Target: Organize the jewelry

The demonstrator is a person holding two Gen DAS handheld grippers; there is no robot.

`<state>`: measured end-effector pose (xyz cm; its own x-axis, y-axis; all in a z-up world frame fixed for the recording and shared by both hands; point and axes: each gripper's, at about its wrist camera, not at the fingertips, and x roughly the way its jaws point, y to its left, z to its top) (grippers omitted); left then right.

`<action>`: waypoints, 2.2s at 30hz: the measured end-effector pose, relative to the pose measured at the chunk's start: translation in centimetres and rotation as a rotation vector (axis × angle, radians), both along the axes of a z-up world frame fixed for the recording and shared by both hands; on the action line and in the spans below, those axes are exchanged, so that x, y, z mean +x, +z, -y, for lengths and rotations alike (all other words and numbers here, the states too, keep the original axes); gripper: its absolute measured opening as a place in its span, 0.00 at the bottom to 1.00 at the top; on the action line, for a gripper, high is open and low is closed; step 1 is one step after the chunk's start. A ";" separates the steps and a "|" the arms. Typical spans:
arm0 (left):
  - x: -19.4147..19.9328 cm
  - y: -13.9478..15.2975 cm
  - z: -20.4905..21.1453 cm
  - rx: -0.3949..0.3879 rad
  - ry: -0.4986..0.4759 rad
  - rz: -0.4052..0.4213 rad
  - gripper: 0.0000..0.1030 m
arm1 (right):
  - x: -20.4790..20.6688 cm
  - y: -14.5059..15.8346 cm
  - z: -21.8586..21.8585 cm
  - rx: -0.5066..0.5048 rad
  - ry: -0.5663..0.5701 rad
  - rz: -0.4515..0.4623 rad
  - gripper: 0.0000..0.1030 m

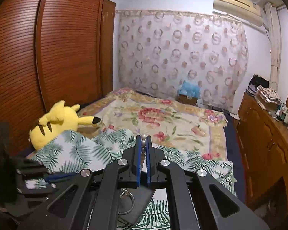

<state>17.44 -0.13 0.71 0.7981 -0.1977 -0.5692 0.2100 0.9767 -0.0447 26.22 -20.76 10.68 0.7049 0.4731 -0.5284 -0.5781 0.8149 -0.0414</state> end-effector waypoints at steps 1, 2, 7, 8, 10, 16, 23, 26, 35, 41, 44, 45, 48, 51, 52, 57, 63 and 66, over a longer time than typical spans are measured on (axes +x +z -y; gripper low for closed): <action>0.0 0.0 0.0 0.001 0.000 -0.001 0.04 | 0.4 -1.2 -0.1 -0.006 -0.006 -0.028 0.05; 0.1 -0.2 0.0 0.002 0.000 -0.003 0.04 | 0.8 -2.3 -0.1 -0.007 -0.009 -0.053 0.05; 0.8 -0.6 0.2 0.012 -0.002 -0.013 0.04 | 1.4 -4.9 -0.1 0.006 -0.010 -0.104 0.06; 0.8 -0.6 0.2 0.012 -0.001 -0.013 0.04 | 1.4 -5.2 -0.1 0.008 -0.010 -0.111 0.06; 0.9 -0.7 0.3 0.010 0.000 -0.015 0.04 | 1.3 -5.8 0.0 0.021 -0.001 -0.134 0.06; 1.5 -1.1 0.3 0.016 0.002 -0.022 0.04 | 0.8 -6.8 0.8 0.017 0.007 -0.156 0.21; 3.1 -1.9 1.2 0.026 -0.006 -0.039 0.04 | 0.0 -7.0 2.6 0.023 -0.004 -0.159 0.23; 3.5 -2.2 1.6 0.032 -0.015 -0.044 0.04 | -0.9 -7.3 3.5 0.027 -0.009 -0.161 0.23; 2.6 -2.6 1.9 0.038 -0.010 -0.055 0.31 | -5.9 -8.9 5.6 0.010 -0.004 -0.147 0.23; -1.3 -3.7 1.0 0.033 -0.004 -0.068 0.42 | -10.5 -10.3 6.9 0.043 0.003 -0.155 0.23; -3.5 -4.2 0.8 0.026 -0.007 -0.072 0.50 | -12.5 -11.1 7.3 0.049 0.007 -0.165 0.23; -4.4 -4.4 0.7 0.031 -0.004 -0.071 0.50 | -13.1 -11.4 7.3 0.044 0.006 -0.164 0.23; -6.4 -4.9 0.2 0.045 0.011 -0.073 0.56 | -14.7 -12.1 7.6 0.022 -0.003 -0.160 0.23; -8.0 -5.2 -0.1 0.044 0.021 -0.074 0.63 | -15.7 -12.6 7.7 0.020 0.000 -0.170 0.23; -8.3 -5.3 -0.2 0.043 0.023 -0.077 0.63 | -16.1 -12.9 7.8 0.018 0.001 -0.174 0.23; -10.5 -6.1 -0.3 0.040 0.026 -0.093 0.70 | -17.1 -14.3 8.1 -0.007 -0.010 -0.188 0.24; -12.0 -6.3 0.1 0.056 0.022 -0.119 0.74 | -17.7 -15.7 8.3 -0.033 -0.016 -0.205 0.35; -12.7 -6.2 0.9 0.069 -0.002 -0.136 0.74 | -17.6 -16.2 8.6 -0.034 -0.024 -0.215 0.35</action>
